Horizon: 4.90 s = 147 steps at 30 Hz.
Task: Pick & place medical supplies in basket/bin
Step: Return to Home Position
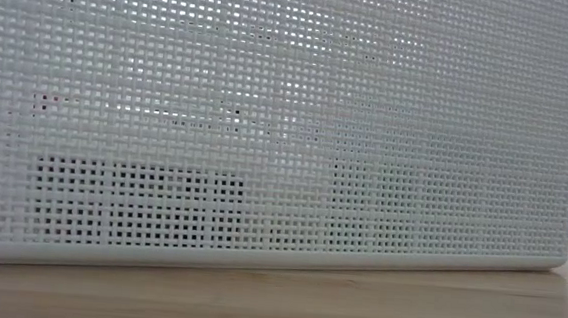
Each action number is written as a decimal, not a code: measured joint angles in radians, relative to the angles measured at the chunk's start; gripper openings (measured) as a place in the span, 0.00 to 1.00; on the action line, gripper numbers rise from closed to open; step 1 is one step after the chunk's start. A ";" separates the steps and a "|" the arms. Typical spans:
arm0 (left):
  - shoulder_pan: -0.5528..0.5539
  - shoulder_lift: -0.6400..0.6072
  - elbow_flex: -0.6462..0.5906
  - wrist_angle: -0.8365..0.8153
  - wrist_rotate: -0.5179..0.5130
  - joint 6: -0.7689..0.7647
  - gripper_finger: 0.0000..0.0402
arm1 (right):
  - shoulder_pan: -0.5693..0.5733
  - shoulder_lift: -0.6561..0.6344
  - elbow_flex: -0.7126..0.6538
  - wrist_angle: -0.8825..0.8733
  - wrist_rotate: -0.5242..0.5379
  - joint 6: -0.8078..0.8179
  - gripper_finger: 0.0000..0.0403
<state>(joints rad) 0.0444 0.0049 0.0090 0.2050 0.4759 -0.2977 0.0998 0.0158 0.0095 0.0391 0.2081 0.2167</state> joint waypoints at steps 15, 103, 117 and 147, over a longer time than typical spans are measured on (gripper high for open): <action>-0.022 -0.002 0.000 -0.022 -0.094 0.000 0.57 | 0.000 0.000 0.000 0.000 0.000 0.000 0.78; 0.018 0.121 0.002 -0.068 -0.337 0.000 0.57 | 0.000 0.000 0.000 0.000 0.000 0.000 0.79; 0.019 0.121 0.002 -0.068 -0.337 0.000 0.57 | 0.000 0.000 0.000 0.000 0.000 0.000 0.80; 0.019 0.121 0.002 -0.068 -0.337 0.000 0.57 | 0.000 0.000 0.000 0.000 0.000 0.000 0.79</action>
<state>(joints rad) 0.0631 0.1258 0.0105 0.1375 0.1387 -0.2981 0.0996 0.0158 0.0095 0.0395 0.2081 0.2165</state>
